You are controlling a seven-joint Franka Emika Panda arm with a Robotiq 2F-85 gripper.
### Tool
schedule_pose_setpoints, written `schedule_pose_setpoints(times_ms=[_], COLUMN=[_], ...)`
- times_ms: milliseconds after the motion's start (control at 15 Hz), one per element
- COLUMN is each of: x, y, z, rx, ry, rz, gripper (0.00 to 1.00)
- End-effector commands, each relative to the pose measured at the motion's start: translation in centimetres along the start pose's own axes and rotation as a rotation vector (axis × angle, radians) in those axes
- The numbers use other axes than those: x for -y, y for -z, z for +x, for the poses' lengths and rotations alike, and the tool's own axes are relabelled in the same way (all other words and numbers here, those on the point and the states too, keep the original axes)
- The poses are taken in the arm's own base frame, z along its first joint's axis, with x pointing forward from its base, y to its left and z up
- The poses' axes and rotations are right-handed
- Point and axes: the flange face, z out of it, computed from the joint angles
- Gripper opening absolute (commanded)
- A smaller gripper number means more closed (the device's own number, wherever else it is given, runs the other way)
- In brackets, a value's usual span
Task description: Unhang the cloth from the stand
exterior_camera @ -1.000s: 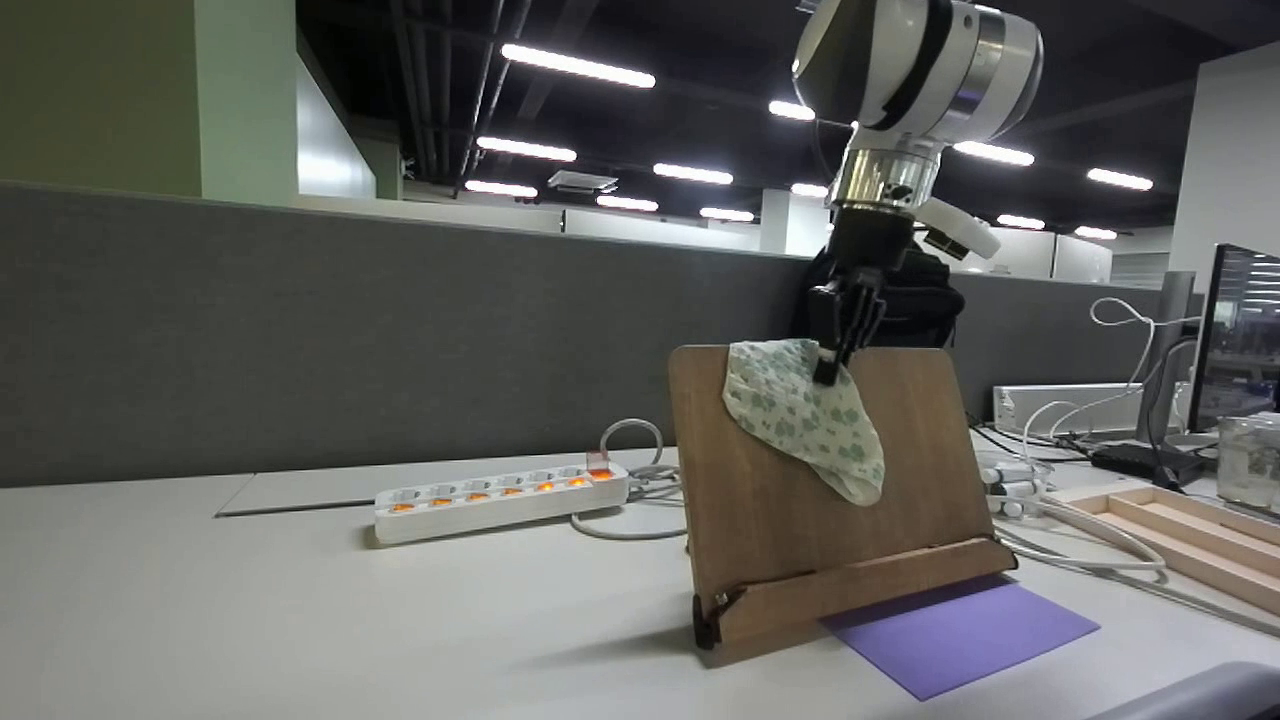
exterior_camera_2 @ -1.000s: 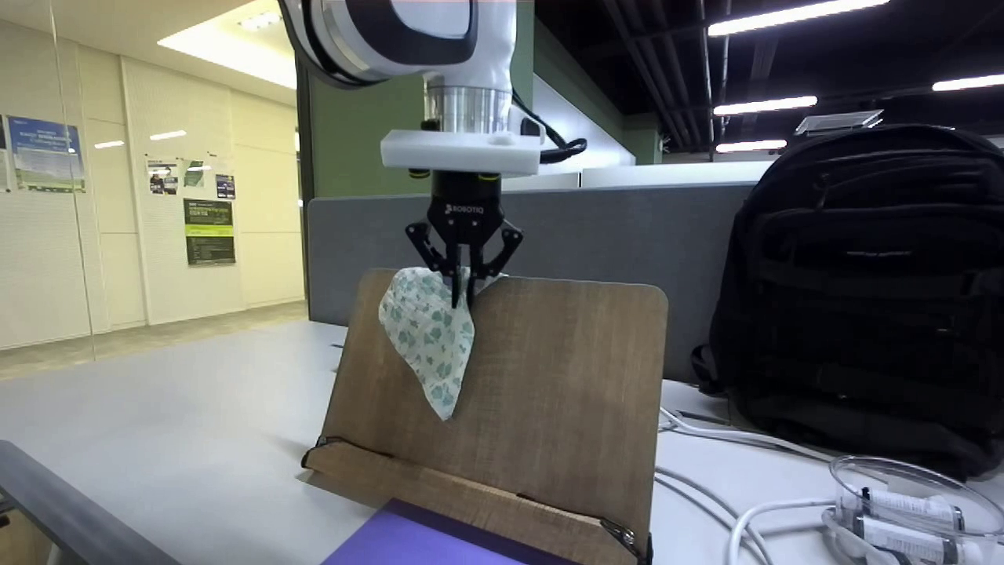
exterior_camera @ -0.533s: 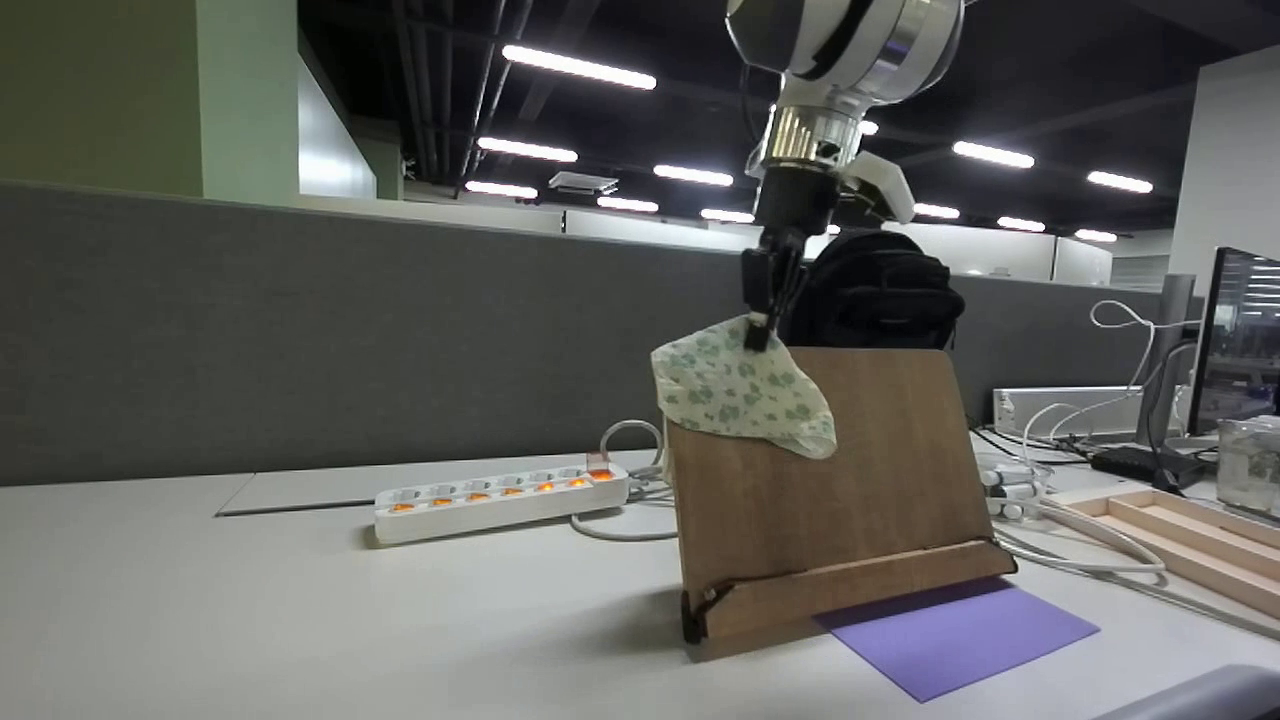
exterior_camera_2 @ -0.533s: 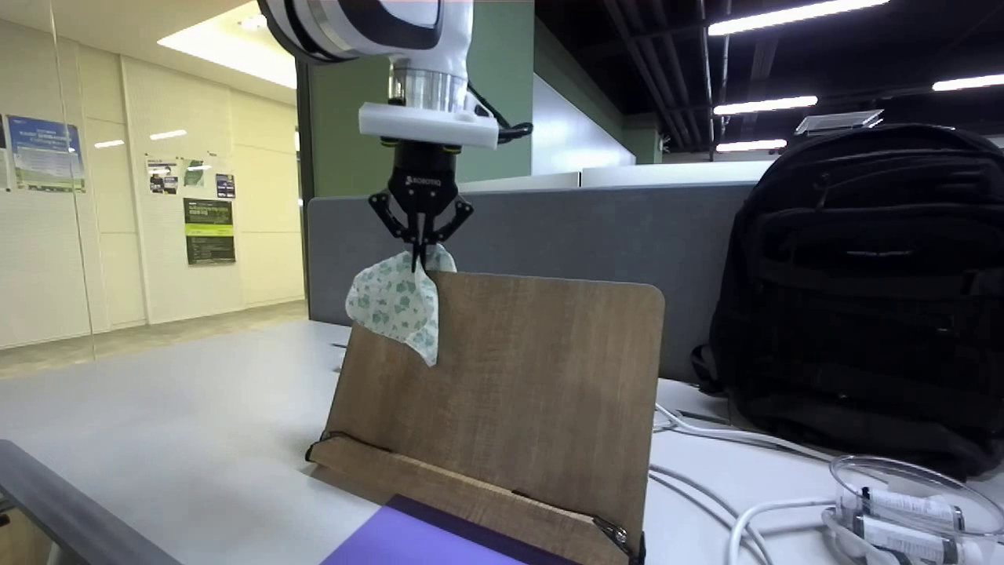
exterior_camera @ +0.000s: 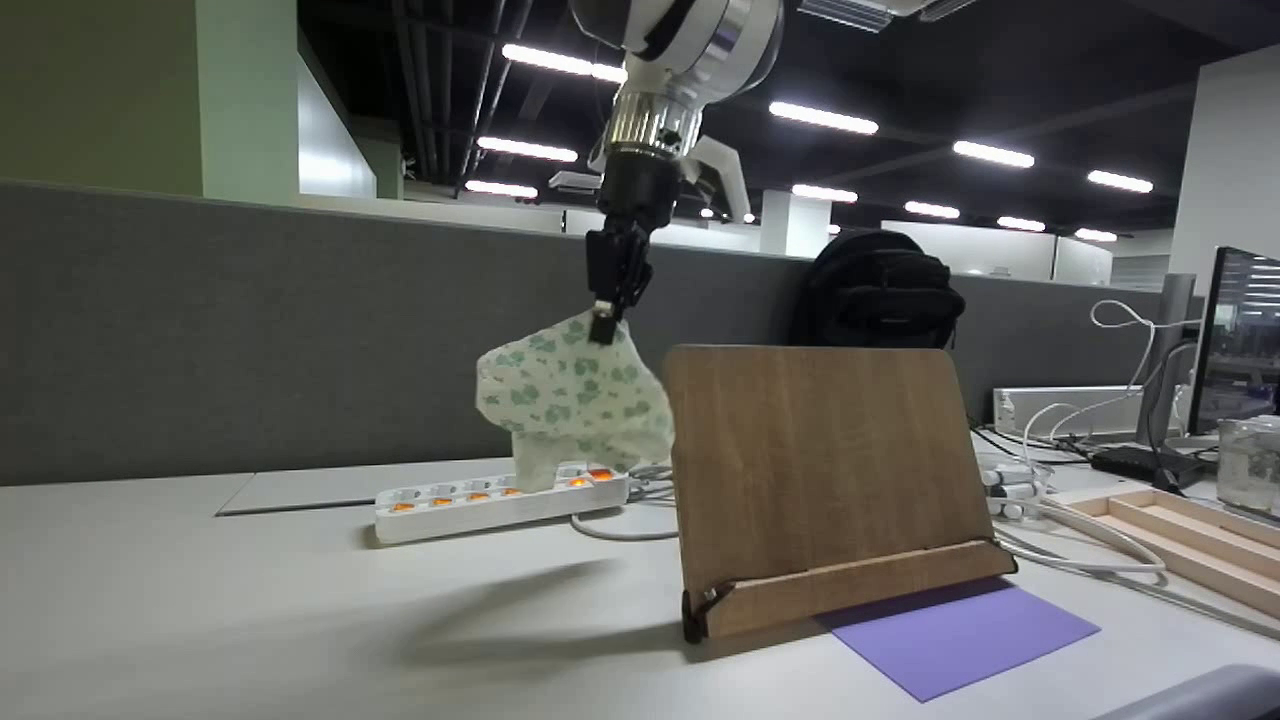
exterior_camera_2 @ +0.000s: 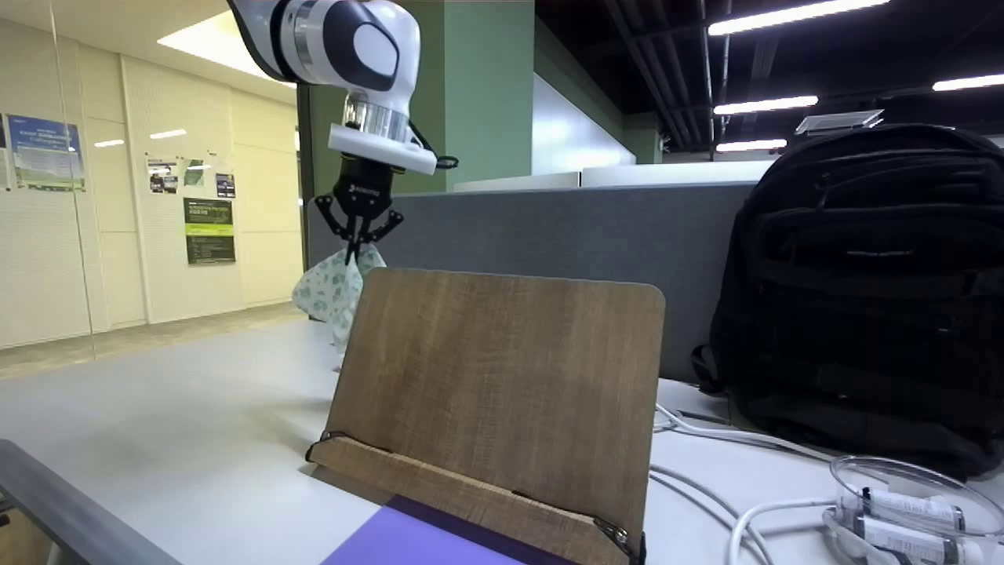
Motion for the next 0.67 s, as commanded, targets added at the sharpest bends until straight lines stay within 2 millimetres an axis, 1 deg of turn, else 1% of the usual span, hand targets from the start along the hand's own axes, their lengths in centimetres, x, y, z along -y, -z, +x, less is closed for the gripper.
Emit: schedule_pose_setpoints(times_ms=[0, 200, 333, 467, 600], x=[-0.1, 0.8, 1.5, 2.3, 3.1], y=[-4.6, -9.4, -12.3, -14.4, -15.7], z=[3.4, 4.3, 4.6, 5.0, 5.8], rx=[0.061, 0.137, 0.198, 0.251, 0.287], ry=[0.072, 0.102, 0.108, 0.147, 0.192], rz=[0.118, 0.167, 0.155, 0.116, 0.063], gripper=[0.01, 0.01, 0.01, 0.01, 0.01])
